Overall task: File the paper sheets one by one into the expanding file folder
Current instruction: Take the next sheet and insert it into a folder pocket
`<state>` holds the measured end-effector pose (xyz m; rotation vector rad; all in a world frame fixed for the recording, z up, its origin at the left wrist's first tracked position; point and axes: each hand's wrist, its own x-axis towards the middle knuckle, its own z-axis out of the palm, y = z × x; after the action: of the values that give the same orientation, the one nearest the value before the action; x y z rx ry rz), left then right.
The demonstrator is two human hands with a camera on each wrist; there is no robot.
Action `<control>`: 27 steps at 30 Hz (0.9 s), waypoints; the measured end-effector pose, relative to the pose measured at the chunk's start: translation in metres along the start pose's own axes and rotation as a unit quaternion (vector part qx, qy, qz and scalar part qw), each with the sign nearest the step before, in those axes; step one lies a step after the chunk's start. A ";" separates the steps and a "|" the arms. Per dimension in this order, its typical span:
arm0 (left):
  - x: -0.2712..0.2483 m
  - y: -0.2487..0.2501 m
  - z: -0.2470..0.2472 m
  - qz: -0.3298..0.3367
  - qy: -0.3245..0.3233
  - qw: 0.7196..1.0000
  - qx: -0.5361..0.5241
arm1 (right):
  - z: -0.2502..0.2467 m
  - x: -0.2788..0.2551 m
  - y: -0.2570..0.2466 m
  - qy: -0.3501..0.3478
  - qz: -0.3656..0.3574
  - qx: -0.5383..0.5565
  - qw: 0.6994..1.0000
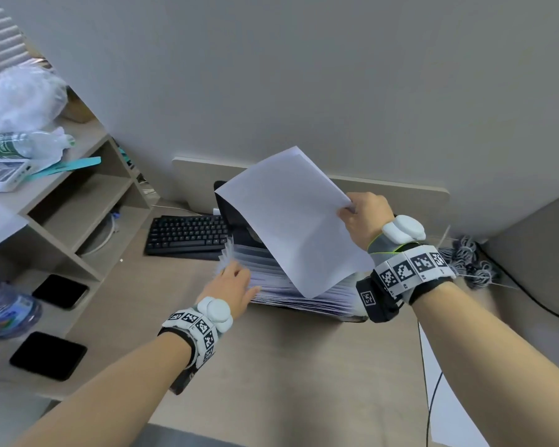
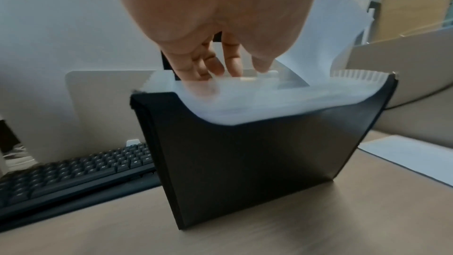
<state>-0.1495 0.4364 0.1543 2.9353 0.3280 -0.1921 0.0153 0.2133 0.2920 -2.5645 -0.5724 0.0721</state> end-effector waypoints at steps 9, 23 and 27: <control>0.011 -0.017 -0.007 -0.054 -0.014 0.997 -0.053 | 0.002 0.000 0.000 0.003 0.013 -0.002 1.000; 0.013 -0.011 -0.020 -0.073 -0.070 0.992 -0.078 | 0.003 -0.002 -0.004 0.004 0.011 -0.008 1.000; 0.016 -0.002 -0.024 -0.090 -0.089 0.985 -0.121 | 0.002 -0.005 -0.007 -0.005 0.009 -0.002 1.000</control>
<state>-0.1321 0.4461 0.1749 2.6260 0.5483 -0.4072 0.0075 0.2172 0.2932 -2.5752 -0.5546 0.0907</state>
